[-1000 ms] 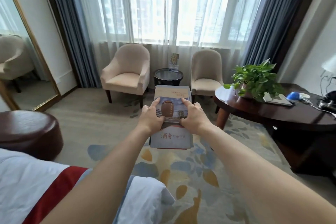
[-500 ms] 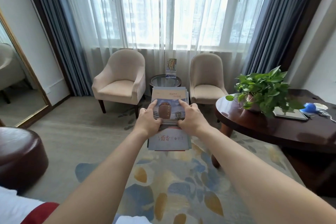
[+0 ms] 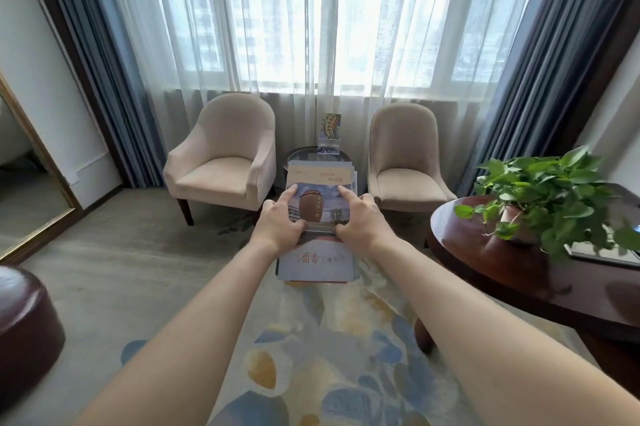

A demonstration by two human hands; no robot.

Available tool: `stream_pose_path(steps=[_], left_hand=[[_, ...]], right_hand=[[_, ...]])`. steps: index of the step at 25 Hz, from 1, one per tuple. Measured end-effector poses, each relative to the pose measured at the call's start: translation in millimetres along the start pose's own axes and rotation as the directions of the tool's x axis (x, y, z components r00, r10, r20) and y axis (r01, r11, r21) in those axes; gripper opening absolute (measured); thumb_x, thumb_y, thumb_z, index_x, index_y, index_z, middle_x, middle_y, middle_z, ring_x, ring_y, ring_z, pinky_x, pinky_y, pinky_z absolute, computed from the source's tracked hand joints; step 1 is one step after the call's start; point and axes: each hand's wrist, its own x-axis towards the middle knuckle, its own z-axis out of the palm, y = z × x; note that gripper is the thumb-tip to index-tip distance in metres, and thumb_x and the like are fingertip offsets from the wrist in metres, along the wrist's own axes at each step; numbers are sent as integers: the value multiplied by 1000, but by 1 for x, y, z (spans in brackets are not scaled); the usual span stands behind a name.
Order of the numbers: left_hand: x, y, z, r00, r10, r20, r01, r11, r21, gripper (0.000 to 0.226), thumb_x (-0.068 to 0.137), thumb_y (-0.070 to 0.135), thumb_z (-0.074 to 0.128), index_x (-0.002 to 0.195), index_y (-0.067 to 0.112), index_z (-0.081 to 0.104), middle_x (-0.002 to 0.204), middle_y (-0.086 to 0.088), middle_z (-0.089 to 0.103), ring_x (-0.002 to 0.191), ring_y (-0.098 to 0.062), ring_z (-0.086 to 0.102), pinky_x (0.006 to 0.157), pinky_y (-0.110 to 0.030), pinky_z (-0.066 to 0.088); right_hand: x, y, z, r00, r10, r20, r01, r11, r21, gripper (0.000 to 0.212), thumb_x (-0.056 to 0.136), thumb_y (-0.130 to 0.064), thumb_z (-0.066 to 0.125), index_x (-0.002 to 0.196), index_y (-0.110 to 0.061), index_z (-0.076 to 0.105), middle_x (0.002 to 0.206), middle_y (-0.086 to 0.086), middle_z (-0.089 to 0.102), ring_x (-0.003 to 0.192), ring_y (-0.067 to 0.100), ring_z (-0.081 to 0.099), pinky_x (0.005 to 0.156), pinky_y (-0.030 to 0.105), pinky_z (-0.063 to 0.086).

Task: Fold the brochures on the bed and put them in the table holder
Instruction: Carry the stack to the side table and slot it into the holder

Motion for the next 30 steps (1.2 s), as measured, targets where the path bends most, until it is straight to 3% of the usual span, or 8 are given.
stream_pose_path(steps=[3,7,11,16,19,23,25,30], left_hand=[[74,-10,1,1000,17,14,-17,1000,3,77,92,21,66,155,32,24,118,-11,42,95,-21,57,84,-40,57],[152,-14,3,999,29,13,-30,999,18,78,91,21,67,155,33,24,117,-9,42,88,-17,53,76,-32,51],[219,-17,7,999,32,38,-33,999,23,79,91,21,67,156,32,23,116,-8,42,93,-19,55,78,-33,55],[305,-18,30,998,29,59,-29,1000,4,79,90,19,68,156,29,25,125,-13,46,102,-25,60,91,-43,56],[366,-14,46,999,36,31,-37,999,20,80,88,18,68,156,27,28,126,-16,51,100,-25,61,97,-39,51],[444,-2,65,1000,23,-12,-22,996,83,78,89,24,67,155,31,27,116,-6,46,79,-8,50,79,-21,39],[479,4,68,999,18,-33,-14,994,110,78,89,26,66,155,33,27,114,-4,45,72,-5,45,74,-18,34],[562,6,76,1000,14,-16,-13,997,71,78,88,19,67,155,26,29,119,-16,53,90,-25,61,85,-32,51]], right_hand=[[70,0,8,1000,5,-30,-5,1000,-1,81,90,-19,66,158,-29,23,124,7,38,104,23,52,86,36,58],[148,0,7,999,29,-34,-29,999,-20,81,89,-20,66,157,-30,23,126,9,39,107,27,54,88,39,57],[214,7,8,999,33,-30,-33,999,-16,81,89,-20,66,157,-30,23,127,9,39,110,29,55,91,42,57],[304,31,6,999,14,-40,-15,999,-42,83,87,-22,67,157,-29,24,131,11,39,99,21,46,82,26,46],[365,50,-1,999,1,-45,-3,999,-53,84,86,-23,67,158,-29,23,132,12,40,97,21,42,83,26,40],[449,69,-14,1000,-11,-21,10,999,-34,85,86,-21,67,158,-29,22,134,12,39,109,29,51,87,30,46],[486,74,-21,999,-27,-23,27,999,-22,86,86,-21,69,158,-30,22,133,11,39,104,24,49,82,26,44],[571,81,-26,999,-41,-9,41,999,-16,86,86,-21,69,158,-29,22,134,11,39,107,27,52,85,29,47]])
